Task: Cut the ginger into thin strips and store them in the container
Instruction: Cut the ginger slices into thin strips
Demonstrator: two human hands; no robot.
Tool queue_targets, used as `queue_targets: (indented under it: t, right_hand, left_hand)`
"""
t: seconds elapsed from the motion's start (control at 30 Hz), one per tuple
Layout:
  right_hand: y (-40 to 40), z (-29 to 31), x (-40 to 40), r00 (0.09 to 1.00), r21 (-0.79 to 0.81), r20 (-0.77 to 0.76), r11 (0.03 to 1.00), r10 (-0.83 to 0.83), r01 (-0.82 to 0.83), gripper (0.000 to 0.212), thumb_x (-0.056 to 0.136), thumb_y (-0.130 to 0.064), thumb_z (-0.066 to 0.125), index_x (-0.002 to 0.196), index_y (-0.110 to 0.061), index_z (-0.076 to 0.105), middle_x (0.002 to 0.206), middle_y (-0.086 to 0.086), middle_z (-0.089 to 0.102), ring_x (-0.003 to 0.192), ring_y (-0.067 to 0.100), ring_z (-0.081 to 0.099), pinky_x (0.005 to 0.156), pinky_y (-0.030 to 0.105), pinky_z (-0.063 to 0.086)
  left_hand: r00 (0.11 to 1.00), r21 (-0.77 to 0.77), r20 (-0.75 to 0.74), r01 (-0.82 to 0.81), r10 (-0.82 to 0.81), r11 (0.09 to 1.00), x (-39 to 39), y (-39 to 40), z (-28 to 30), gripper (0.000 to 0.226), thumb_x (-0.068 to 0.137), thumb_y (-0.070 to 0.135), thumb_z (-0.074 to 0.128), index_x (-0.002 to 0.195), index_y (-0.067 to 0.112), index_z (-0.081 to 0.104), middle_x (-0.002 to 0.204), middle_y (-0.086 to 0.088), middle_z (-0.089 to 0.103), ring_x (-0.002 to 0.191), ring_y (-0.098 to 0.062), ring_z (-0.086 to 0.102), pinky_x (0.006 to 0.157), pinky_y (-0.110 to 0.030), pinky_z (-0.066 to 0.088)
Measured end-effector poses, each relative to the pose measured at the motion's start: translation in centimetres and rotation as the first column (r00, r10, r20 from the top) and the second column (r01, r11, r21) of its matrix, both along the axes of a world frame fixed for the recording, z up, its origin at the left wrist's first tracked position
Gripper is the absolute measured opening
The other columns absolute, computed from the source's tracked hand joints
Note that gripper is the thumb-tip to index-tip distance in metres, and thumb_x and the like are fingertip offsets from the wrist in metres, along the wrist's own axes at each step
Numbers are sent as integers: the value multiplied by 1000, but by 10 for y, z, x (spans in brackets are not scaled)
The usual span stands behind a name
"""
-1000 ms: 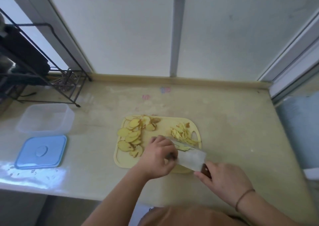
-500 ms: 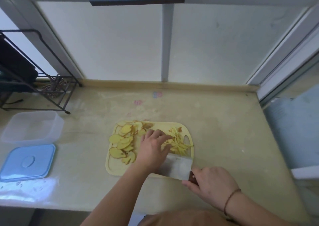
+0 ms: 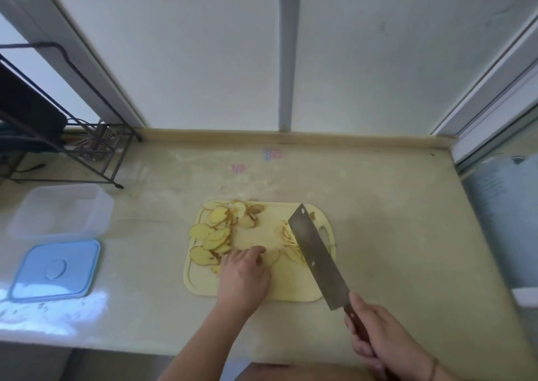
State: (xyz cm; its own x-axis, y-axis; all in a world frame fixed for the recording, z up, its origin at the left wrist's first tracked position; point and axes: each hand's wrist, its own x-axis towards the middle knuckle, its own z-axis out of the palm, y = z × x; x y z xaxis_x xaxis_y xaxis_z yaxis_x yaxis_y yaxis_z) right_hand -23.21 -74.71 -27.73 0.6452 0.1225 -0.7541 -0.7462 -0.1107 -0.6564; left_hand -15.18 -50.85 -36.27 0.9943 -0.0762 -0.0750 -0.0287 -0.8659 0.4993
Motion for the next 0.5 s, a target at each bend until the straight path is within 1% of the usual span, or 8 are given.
queue_targets:
  t: [0.07,0.13,0.23,0.3,0.37,0.43,0.5]
  right_hand:
    - [15,-8,-1,999,14,-31,1000,10,-10,56,87,-62,40,74,-7,46,48,9,34,34,13,27,36,16,24]
    - [26,-18,-5,998,4,-59,1000,1,-1,55,90,-59,40,72,-8,47,48,8,34,34,13,27,37,18,24]
    - [37,-30,-12,998,-52,-51,998,-28,25,53,97,-52,41,65,-10,48,46,7,35,33,14,27,40,21,23]
    - [43,-34,-14,996,-78,-67,995,-63,57,51,97,-50,42,67,-9,47,46,6,34,33,14,26,39,19,22]
    - [48,-34,-16,992,-59,-85,995,-89,84,51,94,-51,43,69,-8,46,48,7,32,32,13,24,39,17,20]
    - [51,-32,-17,991,-35,-85,994,-102,100,53,87,-56,43,68,-7,46,49,8,29,32,12,22,39,16,20]
    - [52,-32,-19,994,-46,-41,994,-100,98,54,80,-59,43,67,-7,45,47,9,29,32,12,23,38,16,21]
  left_hand:
    - [1000,-15,11,4,-4,1000,-4,-2,-5,33,75,22,75,107,17,72,89,3,73,89,-26,66,85,-44,50]
    - [999,-58,36,-30,32,998,-4,-4,-10,34,75,20,77,108,17,71,88,6,71,89,-24,64,84,-42,49]
    - [997,-127,75,-24,34,992,-10,-9,-15,30,78,24,72,108,20,70,89,11,70,89,-19,62,80,-36,47]
    - [994,-159,111,17,1,987,-15,-12,-18,25,81,27,67,105,22,70,90,13,71,88,-16,61,78,-35,47]
    - [985,-169,161,93,-65,981,-21,-11,-20,21,84,31,60,101,24,70,90,13,71,88,-14,60,77,-37,47]
    - [965,-175,230,165,-123,971,-22,-4,-26,19,85,30,59,98,25,72,92,15,71,91,-13,57,76,-37,46]
    - [953,-180,287,154,-98,972,-18,6,-33,18,85,27,60,95,24,75,99,14,73,95,-16,57,77,-37,44]
